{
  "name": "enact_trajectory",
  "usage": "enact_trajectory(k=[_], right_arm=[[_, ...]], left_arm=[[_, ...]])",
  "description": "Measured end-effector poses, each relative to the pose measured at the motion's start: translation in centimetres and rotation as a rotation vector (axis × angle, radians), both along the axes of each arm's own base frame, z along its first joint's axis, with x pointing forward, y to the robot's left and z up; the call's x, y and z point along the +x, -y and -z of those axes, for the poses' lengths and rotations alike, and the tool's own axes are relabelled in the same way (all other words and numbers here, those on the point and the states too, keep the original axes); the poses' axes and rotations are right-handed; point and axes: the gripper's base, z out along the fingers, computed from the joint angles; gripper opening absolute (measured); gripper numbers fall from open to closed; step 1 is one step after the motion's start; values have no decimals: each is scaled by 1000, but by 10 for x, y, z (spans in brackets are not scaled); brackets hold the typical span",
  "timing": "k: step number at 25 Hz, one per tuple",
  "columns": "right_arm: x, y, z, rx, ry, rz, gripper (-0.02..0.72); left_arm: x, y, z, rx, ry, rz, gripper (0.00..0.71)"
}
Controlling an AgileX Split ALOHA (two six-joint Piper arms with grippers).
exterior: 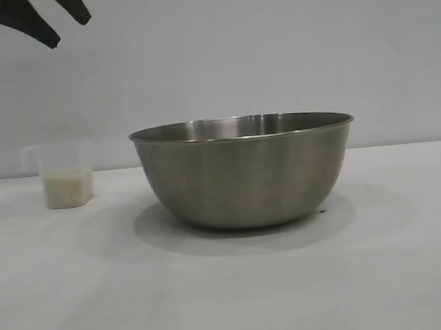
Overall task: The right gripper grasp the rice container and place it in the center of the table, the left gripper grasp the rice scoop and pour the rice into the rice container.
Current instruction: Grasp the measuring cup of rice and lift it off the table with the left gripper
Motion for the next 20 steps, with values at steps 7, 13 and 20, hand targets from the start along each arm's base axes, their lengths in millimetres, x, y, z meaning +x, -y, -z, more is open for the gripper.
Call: enact_trajectory(k=[7,13,20], right_arm=[[0,0,0,0,0,0,435],[0,0,0,0,0,0,435],[0,0,0,0,0,0,435]], left_arm=[[-4,-3,3,39,-49,-5,321],[-15,-4,-15,59,-32,14,328],[-28,-6,-31,88,-35,23,328]])
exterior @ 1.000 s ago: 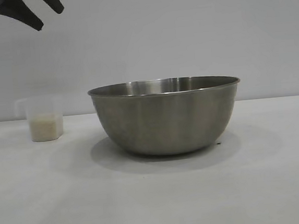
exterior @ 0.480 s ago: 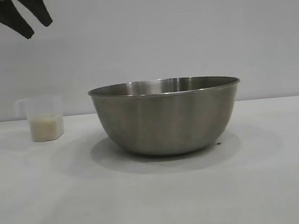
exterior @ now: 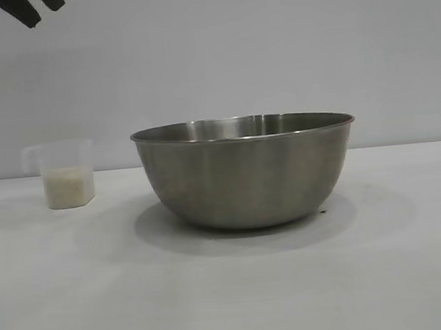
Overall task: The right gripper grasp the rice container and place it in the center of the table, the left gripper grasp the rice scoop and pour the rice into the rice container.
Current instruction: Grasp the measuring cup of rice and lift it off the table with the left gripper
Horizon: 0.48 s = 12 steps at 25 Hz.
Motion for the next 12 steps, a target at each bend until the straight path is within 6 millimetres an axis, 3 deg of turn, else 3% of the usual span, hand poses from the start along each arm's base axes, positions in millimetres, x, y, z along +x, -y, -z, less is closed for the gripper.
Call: enact_trajectory(k=[7,12], right_arm=[[0,0,0,0,-2,0,435],[0,0,0,0,-2,0,435]], left_arm=[[-12,-3,-17,27,15,-14,328],[-17,-8,-15,87,18,-36,328]])
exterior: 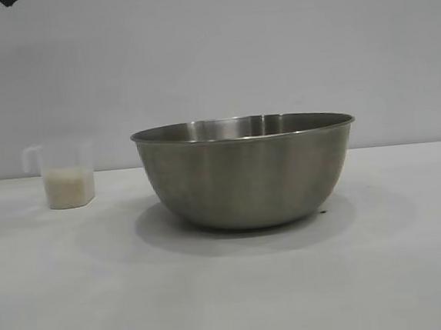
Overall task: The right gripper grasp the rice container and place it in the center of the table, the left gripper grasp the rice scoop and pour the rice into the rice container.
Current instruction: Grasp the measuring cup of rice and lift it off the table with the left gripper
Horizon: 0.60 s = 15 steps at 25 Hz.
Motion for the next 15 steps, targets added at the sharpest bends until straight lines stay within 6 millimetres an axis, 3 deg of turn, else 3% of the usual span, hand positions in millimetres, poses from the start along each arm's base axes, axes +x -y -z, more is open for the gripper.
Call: enact_trajectory(k=[9,15], right_arm=[[0,0,0,1,0,-1,435],[0,0,0,1,0,-1,435]], left_arm=[[-44,-8,40,19,70,-114,328],[-61,-13,71,41,83,-164,328]])
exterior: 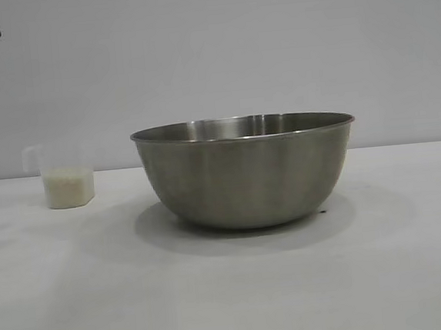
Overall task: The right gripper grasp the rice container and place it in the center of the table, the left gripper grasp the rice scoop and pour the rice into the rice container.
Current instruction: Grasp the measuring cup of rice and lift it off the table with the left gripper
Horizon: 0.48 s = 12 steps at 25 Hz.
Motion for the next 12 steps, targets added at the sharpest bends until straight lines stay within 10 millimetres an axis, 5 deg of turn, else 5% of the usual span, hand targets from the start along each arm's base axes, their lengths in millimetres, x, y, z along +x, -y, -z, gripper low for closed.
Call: enact_trajectory(k=[12], right_arm=[[0,0,0,0,0,0,435]], left_arm=[[-19,-8,32,35,77,-85,328]])
